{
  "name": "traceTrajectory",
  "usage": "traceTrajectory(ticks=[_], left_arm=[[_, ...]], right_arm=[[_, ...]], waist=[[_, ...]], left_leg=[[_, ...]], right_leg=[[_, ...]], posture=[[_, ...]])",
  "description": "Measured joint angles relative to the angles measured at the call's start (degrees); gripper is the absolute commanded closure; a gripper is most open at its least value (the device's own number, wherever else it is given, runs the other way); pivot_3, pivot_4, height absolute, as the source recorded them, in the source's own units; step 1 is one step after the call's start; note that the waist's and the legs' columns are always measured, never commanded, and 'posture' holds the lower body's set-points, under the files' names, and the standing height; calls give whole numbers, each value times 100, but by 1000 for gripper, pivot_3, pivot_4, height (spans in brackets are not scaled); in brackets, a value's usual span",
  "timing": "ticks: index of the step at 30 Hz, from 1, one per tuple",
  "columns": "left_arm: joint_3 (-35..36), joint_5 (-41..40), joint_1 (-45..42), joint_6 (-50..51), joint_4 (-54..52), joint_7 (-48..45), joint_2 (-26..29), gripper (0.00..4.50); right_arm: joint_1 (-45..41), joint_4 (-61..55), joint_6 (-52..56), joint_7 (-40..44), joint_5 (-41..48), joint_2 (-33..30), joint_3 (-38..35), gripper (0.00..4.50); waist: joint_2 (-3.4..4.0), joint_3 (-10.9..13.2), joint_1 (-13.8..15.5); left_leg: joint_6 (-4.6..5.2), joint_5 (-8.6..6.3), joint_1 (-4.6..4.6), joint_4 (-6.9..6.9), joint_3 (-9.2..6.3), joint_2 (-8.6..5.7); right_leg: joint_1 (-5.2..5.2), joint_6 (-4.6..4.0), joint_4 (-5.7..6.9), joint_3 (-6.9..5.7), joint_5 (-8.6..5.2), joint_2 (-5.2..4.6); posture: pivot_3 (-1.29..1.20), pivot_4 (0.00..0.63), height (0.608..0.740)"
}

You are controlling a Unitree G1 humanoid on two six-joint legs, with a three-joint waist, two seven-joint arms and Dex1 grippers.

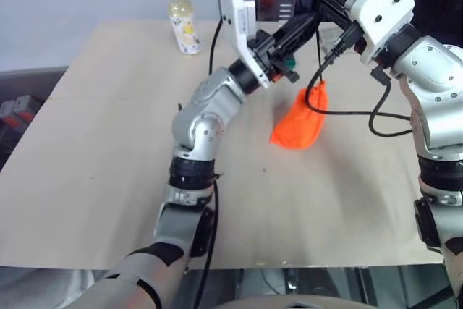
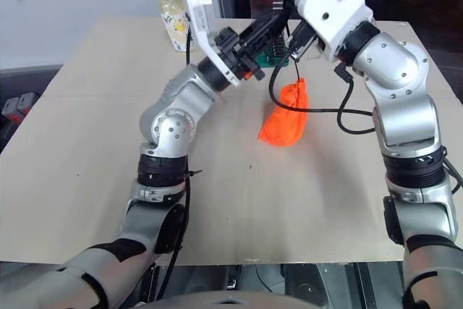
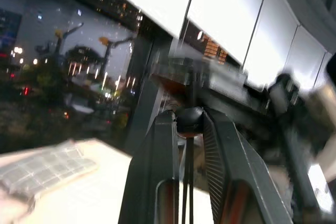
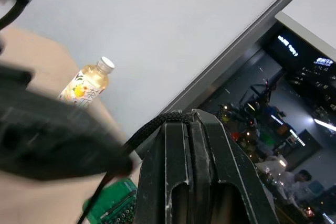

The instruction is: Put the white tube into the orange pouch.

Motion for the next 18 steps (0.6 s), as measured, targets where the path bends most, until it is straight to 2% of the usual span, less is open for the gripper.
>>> traceTrajectory(ticks=[14,18], left_arm=[[-693,540,786,75,-71,-498,468,4369],[-661,554,790,74,-251,-491,538,4369]], right_arm=[[-589,236,-119,-352,-46,105,-268,4500],[-863,448,-239,-537,-104,113,-308,4500]], waist=[[1,0,-1],[1,0,4]], left_leg=[[0,0,0,0,1,0],[0,0,0,1,2,-1]], right_leg=[[-2,0,2,1,0,0],[-3,0,3,3,0,-2]], posture=[[0,150,740],[0,150,740]])
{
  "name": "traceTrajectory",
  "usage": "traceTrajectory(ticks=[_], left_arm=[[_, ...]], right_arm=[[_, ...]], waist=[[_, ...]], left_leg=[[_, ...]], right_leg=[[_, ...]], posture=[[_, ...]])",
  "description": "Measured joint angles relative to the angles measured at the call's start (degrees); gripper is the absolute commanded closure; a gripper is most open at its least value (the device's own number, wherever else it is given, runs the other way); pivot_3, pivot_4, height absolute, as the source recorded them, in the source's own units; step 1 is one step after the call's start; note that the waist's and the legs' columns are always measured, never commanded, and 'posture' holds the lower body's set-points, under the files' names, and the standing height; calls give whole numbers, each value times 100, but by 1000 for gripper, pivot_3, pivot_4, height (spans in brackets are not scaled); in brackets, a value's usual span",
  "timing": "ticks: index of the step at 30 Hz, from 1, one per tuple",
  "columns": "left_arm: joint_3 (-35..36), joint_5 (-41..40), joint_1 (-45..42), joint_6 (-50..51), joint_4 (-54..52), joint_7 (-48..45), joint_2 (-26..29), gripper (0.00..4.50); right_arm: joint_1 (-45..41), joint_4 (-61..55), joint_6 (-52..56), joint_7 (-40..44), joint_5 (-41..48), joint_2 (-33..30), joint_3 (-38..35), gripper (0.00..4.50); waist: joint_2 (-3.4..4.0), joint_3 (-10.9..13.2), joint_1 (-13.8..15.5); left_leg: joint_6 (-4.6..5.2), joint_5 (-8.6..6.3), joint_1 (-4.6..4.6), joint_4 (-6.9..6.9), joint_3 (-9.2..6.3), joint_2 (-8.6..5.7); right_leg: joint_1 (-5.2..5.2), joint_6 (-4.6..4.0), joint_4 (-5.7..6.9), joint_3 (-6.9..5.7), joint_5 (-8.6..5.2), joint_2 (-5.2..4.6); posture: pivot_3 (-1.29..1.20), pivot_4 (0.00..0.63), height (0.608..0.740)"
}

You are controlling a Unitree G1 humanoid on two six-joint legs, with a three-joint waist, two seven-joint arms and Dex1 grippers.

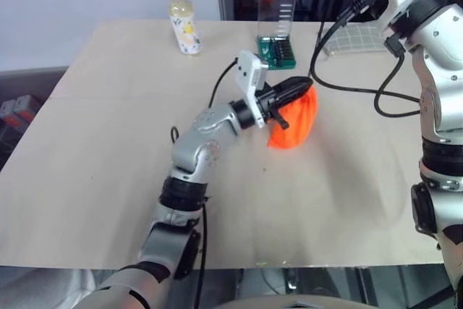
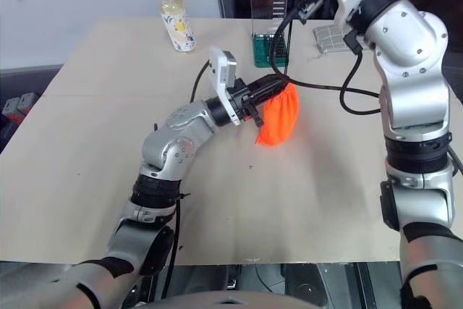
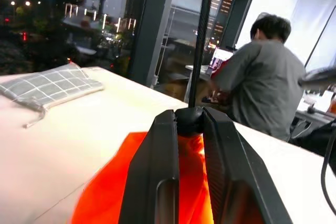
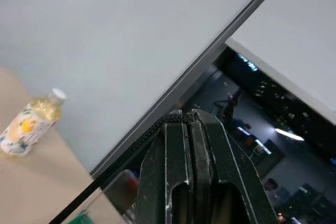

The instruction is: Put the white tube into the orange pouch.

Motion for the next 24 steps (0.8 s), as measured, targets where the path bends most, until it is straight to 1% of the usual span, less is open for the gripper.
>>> traceTrajectory(ticks=[6,9,11,12,14,17,20,24], left_arm=[[51,-16,53,-97,-343,0,9,4369],[23,48,112,-179,-425,2,31,4369],[62,12,156,-221,-431,17,-9,3339],[91,-32,184,-198,-432,5,-10,2997],[88,-59,340,-58,-362,-54,41,2086],[181,-125,382,-26,-355,-60,88,2086],[538,-463,382,75,-500,-59,129,2086],[803,-643,413,165,-620,-75,445,2086]], right_arm=[[-331,206,-163,-232,-77,5,-119,4500],[-340,266,-181,-308,-68,24,-119,4500],[-346,279,-181,-310,-57,24,-119,4500],[-350,276,-182,-325,-51,24,-134,4500],[-448,246,-184,-407,-24,22,-321,4500],[-520,118,-183,-427,16,16,-479,4500],[-513,94,-129,-413,68,17,-483,4500],[-249,31,17,-353,173,-60,-601,4500]], waist=[[1,0,-5],[1,0,-2],[1,0,-3],[1,0,-3],[2,0,-3],[2,-1,-5],[2,-1,-7],[1,-2,3]], left_leg=[[0,0,-1,-3,3,1],[0,0,0,-1,2,1],[0,0,0,-1,3,1],[0,0,0,-1,3,1],[0,0,-2,-3,2,1],[1,0,-2,-5,2,2],[0,0,-2,-3,4,3],[0,0,1,-1,1,2]], right_leg=[[-2,0,0,3,0,0],[-1,0,2,3,0,0],[-1,0,2,4,0,0],[-2,0,2,3,0,0],[-3,0,2,2,0,1],[-3,0,2,2,0,1],[-4,0,2,4,0,0],[0,0,3,2,0,-1]], posture=[[0,150,740],[0,150,740],[0,150,740],[0,150,740],[0,150,740],[0,150,740],[0,150,740],[0,150,740]])
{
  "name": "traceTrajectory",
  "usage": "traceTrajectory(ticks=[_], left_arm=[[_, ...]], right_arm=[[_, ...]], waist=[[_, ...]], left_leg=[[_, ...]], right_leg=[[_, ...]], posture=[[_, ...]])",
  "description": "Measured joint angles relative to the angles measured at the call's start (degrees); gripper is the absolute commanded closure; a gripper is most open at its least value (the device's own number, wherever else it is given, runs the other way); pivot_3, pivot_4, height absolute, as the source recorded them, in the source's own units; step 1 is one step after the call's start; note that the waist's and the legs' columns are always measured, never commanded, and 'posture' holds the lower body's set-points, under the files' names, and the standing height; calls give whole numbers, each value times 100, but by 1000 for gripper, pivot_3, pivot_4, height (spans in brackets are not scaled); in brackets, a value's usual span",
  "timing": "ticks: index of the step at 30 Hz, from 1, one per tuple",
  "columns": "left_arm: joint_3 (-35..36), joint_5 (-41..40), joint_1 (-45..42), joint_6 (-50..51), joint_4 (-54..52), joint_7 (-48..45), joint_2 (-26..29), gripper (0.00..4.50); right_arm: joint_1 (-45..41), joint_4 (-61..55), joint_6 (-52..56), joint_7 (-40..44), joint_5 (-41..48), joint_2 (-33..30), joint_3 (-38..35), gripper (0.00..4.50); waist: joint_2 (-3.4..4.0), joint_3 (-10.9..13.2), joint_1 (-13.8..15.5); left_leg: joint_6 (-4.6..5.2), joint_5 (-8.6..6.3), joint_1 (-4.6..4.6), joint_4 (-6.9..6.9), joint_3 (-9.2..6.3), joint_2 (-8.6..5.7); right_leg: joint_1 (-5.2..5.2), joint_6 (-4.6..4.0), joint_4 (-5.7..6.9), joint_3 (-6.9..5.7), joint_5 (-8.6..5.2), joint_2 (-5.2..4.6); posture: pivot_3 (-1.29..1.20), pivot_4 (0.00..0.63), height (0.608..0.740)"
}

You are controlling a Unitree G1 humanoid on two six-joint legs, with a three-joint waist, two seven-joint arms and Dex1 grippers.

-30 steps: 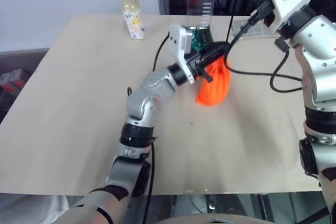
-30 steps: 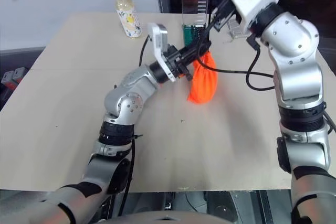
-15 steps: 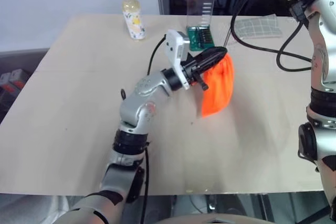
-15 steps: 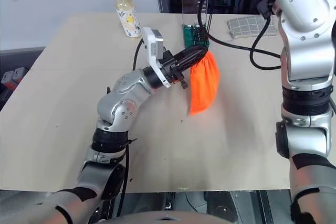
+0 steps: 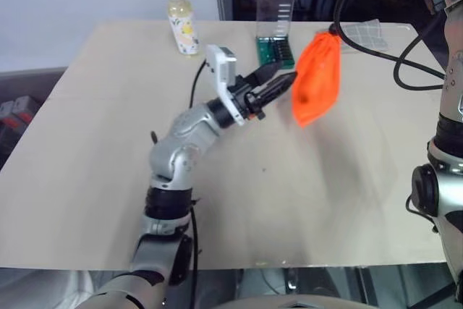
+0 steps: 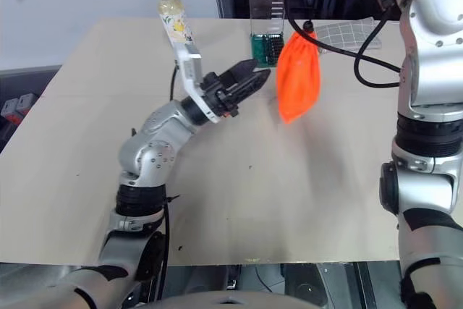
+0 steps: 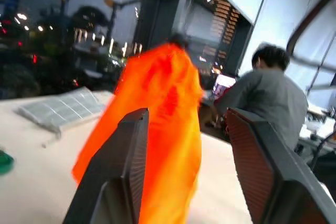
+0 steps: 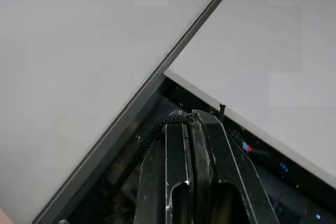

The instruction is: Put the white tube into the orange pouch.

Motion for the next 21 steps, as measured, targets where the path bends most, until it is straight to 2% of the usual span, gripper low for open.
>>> traceTrajectory(ticks=[4,7,12,19,21], left_arm=[[174,3,171,17,14,-11,279,2086],[391,89,160,-48,252,31,459,2086],[393,307,45,-193,570,27,506,2086],[395,466,50,-284,603,37,566,2086],[398,500,82,-285,603,54,573,2023]], right_arm=[[275,-75,249,81,111,-3,-14,4500],[132,-205,354,86,215,244,143,4500],[-268,-220,344,215,361,621,471,4500],[-192,-288,509,227,555,675,424,4500],[111,-340,620,321,573,430,412,3875]], waist=[[1,1,-10],[3,0,-36],[2,-1,-10],[2,-1,-4],[0,-2,5]], left_leg=[[0,0,-1,-1,6,-1],[0,0,0,-5,7,3],[0,0,-1,-3,0,-1],[0,0,-5,-5,-7,-7],[0,0,-5,-4,-8,-9]], right_leg=[[-4,0,0,5,0,-1],[-10,0,2,7,0,6],[-8,0,1,0,0,4],[-7,0,1,-7,0,-3],[-2,0,0,-9,0,-6]], posture=[[0,150,740],[0,150,740],[0,150,740],[0,150,740],[0,150,740]])
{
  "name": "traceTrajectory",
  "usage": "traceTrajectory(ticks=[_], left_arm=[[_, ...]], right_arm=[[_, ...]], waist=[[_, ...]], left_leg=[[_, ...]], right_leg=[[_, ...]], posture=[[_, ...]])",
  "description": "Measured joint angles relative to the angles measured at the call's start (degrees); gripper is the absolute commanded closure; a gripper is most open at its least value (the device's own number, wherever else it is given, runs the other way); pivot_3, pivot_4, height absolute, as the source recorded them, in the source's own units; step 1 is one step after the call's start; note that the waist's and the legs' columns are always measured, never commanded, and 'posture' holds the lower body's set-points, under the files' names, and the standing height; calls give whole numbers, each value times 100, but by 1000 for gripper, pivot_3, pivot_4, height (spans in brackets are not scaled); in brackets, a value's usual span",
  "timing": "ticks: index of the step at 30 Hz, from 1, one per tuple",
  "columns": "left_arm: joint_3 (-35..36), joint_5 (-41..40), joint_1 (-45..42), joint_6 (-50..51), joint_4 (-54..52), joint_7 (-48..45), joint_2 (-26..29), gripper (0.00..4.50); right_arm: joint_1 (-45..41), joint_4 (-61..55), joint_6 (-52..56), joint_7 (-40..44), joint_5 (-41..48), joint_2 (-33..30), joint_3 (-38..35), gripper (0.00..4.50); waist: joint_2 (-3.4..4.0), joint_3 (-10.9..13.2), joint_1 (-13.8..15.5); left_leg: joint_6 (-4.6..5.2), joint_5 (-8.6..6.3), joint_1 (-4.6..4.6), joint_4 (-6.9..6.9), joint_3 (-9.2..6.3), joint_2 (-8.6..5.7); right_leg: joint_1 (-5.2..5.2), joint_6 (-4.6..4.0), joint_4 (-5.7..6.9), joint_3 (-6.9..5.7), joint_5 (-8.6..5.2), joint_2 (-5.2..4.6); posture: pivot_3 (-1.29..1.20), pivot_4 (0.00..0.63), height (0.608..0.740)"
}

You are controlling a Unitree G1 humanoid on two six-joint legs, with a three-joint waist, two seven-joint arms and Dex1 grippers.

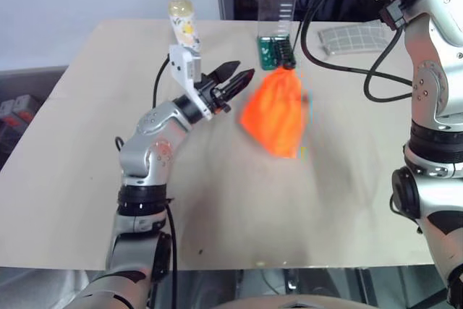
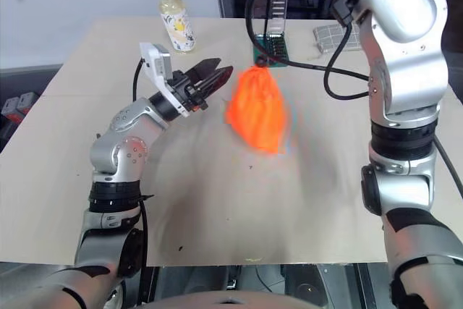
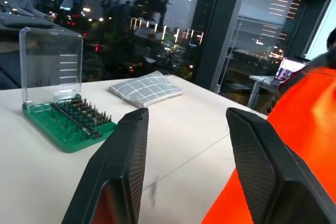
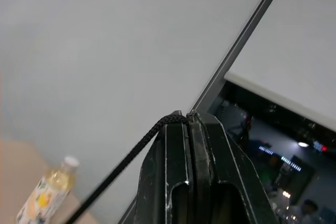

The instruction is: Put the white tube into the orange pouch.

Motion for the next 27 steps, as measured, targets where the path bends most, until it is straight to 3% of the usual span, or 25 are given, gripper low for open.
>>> traceTrajectory(ticks=[3,9,13,17,21,27], left_arm=[[25,5,173,5,-12,40,64,2023],[286,-1,801,147,-225,-71,726,2023],[541,2,1863,306,-493,-374,1406,2023],[533,37,3367,518,-1233,-701,1969,2023],[753,80,4655,492,-1969,-755,2113,2023],[1129,-11,5521,431,-2533,-785,2031,2023]], right_arm=[[724,79,113,106,-202,-519,-20,2707],[2527,278,494,399,-151,-1033,-363,2707],[3850,-94,763,860,437,-1144,-972,2707],[5605,-759,1335,1973,1908,-1123,-1674,2707],[7085,-694,1213,3056,2309,-1509,-2280,2707],[7522,136,612,3627,2259,-1693,-2858,2707]], waist=[[-5,-3,5],[-2,-2,-45],[-1,-3,-42],[-1,-2,27],[4,1,116],[10,12,116]], left_leg=[[1,0,3,2,-2,-12],[1,0,7,-6,4,-7],[3,-2,7,-16,4,5],[22,-13,16,-14,-7,6],[39,-24,61,-10,-2,3],[37,-23,165,-11,5,22]], right_leg=[[4,0,-1,0,0,-9],[-5,0,2,14,0,-3],[-3,0,-2,18,0,1],[21,0,-19,14,0,-13],[62,1,-26,17,0,-51],[160,-32,-34,27,-10,-33]], posture=[[0,150,740],[0,150,740],[0,150,740],[0,150,740],[0,150,740],[0,150,740]])
